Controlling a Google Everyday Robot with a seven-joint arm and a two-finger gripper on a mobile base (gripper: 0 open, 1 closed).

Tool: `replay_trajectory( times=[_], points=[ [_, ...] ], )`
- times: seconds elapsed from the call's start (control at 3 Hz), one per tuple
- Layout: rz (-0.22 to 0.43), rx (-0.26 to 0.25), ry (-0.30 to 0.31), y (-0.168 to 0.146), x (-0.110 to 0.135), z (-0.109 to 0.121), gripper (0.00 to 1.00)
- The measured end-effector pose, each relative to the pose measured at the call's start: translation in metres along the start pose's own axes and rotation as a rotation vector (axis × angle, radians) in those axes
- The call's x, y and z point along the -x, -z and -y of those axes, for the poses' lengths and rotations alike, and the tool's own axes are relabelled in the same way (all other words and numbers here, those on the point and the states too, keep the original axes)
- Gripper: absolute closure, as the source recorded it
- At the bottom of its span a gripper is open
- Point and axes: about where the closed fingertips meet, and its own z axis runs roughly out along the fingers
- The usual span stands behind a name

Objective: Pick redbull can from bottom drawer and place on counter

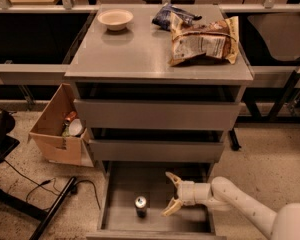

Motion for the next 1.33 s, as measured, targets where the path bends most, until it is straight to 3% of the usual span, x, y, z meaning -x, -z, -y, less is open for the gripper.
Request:
replay_trajectory(
  times=[0.33,1.0,1.33],
  points=[
    [0.005,0.075,0.012,-0.053,-0.023,-0.017,0.0],
    [0.05,0.148,0.075,-0.122,-0.049,-0.025,0.0],
    [0.073,0.18,0.089,-0.146,-0.061,-0.021,0.15]
  ],
)
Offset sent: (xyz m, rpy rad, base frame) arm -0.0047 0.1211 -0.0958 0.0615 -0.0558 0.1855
